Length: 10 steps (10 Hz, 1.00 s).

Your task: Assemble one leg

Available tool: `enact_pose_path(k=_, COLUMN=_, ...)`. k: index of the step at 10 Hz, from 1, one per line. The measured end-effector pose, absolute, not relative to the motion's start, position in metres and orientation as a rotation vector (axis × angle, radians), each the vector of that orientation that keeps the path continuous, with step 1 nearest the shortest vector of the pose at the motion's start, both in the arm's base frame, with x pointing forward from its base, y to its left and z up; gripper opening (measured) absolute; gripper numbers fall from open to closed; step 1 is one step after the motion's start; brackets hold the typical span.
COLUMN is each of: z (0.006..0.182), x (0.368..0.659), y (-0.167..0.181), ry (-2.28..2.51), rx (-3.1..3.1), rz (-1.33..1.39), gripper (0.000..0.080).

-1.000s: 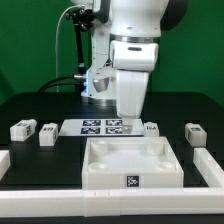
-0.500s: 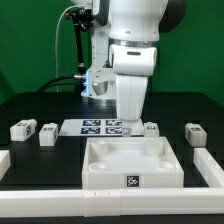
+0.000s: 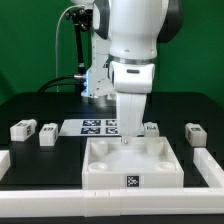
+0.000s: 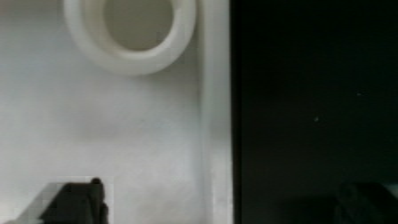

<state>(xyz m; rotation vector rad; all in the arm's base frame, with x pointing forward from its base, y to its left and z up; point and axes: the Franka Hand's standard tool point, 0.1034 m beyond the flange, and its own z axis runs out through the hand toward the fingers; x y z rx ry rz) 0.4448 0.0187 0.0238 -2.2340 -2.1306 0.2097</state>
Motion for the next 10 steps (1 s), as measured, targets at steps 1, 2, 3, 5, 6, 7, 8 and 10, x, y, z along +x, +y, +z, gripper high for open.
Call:
enact_pose_path(k=1, z=0.0157, x=0.4407, y=0.0172, ry=-2.117, rx=-2.228, rz=0.225, gripper=0.0650)
enact_pose_path(k=2, z=0.0106, x=0.4376, y=0.0164, ry=-2.108, rx=-2.224, rz=0.235, gripper=0.0650)
enact_pose_path(k=3, z=0.0104, x=0.4371, y=0.0163, ry=-2.107, rx=-2.225, rz=0.235, gripper=0.0650)
enact_pose_path(k=5, z=0.0139, x=0.4393, y=0.0176, ry=-2.109, rx=-2.231, rz=0.228, gripper=0.0524)
enact_pose_path(k=6, z=0.0128, x=0.4385, y=0.0172, ry=-2.107, rx=-2.231, rz=0.230, gripper=0.0386)
enact_pose_path(k=7, z=0.0125, x=0.4383, y=0.0172, ry=-2.106, rx=-2.230, rz=0.231, gripper=0.0249)
enact_pose_path(k=8, z=0.0125, x=0.4382, y=0.0172, ry=-2.106, rx=-2.230, rz=0.231, gripper=0.0249)
enact_pose_path(k=10, z=0.0132, x=0.4396, y=0.0174, ry=-2.109, rx=-2.233, rz=0.224, gripper=0.0068)
